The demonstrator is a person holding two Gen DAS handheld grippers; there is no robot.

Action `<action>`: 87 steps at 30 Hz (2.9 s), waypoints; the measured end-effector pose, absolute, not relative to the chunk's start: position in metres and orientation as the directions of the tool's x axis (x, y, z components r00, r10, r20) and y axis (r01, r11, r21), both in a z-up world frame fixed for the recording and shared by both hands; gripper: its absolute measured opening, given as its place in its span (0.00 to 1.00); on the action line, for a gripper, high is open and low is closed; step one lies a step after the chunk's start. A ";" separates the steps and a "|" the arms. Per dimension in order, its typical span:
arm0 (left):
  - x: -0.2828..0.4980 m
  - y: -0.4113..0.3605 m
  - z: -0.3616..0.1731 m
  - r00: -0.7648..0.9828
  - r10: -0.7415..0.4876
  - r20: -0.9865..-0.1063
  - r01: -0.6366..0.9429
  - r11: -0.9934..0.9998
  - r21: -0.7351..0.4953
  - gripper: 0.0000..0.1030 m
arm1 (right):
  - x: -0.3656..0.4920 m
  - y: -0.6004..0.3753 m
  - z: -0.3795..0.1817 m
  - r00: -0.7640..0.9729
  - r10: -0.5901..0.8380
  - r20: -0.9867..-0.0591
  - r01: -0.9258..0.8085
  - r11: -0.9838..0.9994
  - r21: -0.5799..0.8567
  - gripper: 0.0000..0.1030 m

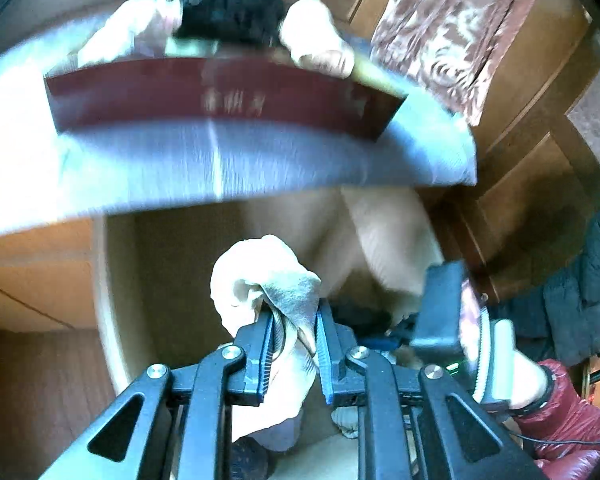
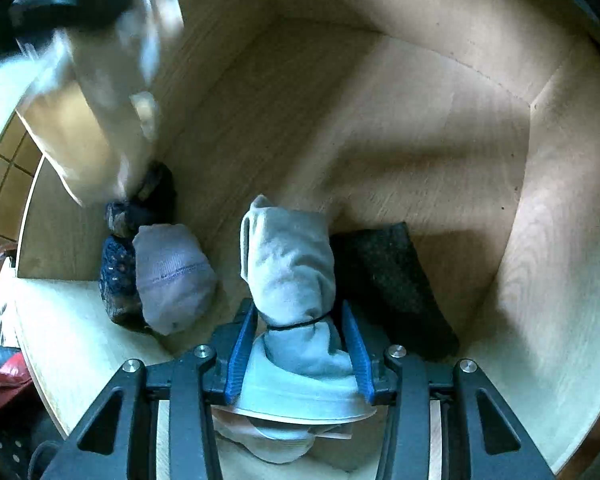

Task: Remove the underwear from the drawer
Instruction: 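Lift the light grey sock with the left tool over the tray, then open the left tool to drop the grey sock in the tray, then move the left tool into the drawer and grasp the lavender sock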

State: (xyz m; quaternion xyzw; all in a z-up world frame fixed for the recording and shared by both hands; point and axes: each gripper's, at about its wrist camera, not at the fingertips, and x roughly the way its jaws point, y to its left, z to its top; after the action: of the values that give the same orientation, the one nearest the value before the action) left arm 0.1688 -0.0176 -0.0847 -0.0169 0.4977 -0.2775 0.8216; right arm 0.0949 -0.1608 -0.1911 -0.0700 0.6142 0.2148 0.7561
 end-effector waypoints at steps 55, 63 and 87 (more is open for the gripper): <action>0.358 -0.033 0.032 0.606 -0.282 -0.744 0.391 0.920 -0.030 0.41 | 0.122 -0.201 -0.192 0.039 0.374 -0.927 -0.379 0.864 0.332 0.45; 0.240 -0.052 -0.016 0.645 -0.139 -0.751 0.499 0.822 0.276 0.43 | 0.123 -0.201 -0.193 0.038 0.370 -0.928 -0.379 0.865 0.329 0.45; 0.137 -0.067 -0.195 0.114 -0.042 -0.993 0.649 0.759 0.042 0.44 | 0.121 -0.197 -0.203 0.036 0.352 -0.935 -0.367 0.875 0.315 0.45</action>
State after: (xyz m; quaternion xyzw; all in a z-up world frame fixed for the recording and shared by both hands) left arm 0.1371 -0.0667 -0.1955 0.2453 0.6188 -0.2453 0.7048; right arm 0.1210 -0.1971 -0.2029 -0.0058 0.6478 0.2495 0.7198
